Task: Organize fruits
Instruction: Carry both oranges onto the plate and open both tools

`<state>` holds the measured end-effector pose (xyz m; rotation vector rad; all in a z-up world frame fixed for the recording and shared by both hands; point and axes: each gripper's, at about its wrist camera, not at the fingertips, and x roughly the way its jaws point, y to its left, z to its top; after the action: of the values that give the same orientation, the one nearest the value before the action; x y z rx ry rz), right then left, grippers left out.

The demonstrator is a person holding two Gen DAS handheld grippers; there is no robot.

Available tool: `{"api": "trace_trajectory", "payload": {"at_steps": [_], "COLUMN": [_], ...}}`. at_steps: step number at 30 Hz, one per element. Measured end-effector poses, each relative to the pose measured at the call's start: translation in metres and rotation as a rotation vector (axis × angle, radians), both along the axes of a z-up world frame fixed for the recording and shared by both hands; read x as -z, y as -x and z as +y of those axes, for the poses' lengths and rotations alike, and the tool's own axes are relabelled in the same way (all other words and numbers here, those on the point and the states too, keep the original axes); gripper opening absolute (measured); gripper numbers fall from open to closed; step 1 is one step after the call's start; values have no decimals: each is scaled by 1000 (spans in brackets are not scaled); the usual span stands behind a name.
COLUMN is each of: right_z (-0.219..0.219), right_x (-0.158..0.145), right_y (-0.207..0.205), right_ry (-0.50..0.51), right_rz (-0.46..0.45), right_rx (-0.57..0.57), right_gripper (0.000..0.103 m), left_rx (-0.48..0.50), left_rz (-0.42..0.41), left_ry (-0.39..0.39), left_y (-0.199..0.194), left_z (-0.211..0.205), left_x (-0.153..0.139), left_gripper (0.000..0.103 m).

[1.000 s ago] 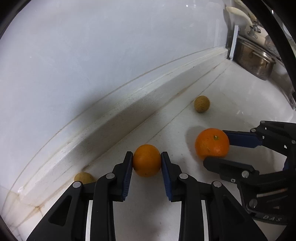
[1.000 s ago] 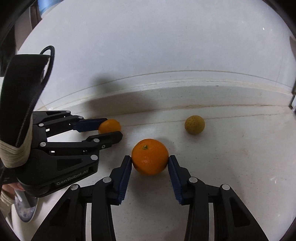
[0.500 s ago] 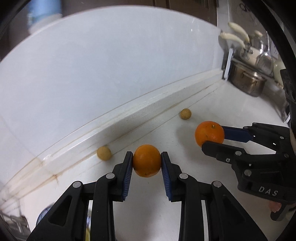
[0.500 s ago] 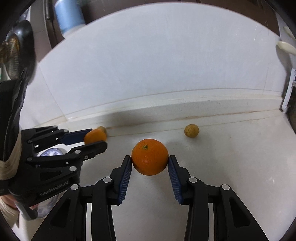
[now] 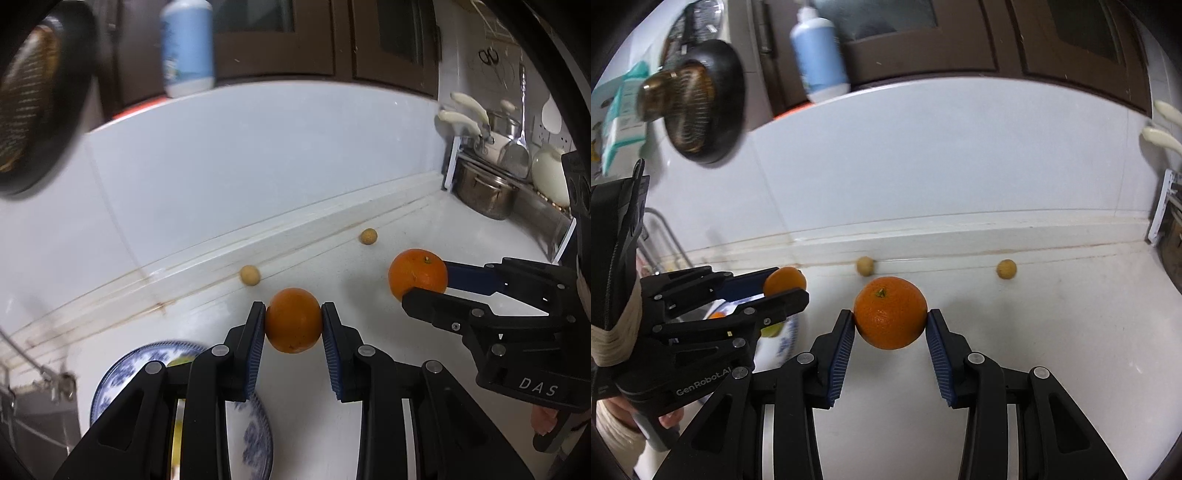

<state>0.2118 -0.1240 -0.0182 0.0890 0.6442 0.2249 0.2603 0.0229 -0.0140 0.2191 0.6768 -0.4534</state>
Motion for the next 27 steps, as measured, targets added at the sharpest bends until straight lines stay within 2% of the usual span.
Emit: {"api": "trace_trajectory", "payload": {"at_steps": [13, 27], "right_z": [55, 112], "right_x": [-7, 12], "right_y": [43, 52], "right_ry": [20, 54], "right_rz": [-22, 8], "right_rx": [-88, -220], "right_gripper": [41, 41], "left_rx": [-116, -232], "left_rz": [-30, 29], "left_ry": [23, 33], "left_y": [60, 88], "left_z": [69, 126], "left_x": [-9, 19], "left_gripper": [30, 30]}}
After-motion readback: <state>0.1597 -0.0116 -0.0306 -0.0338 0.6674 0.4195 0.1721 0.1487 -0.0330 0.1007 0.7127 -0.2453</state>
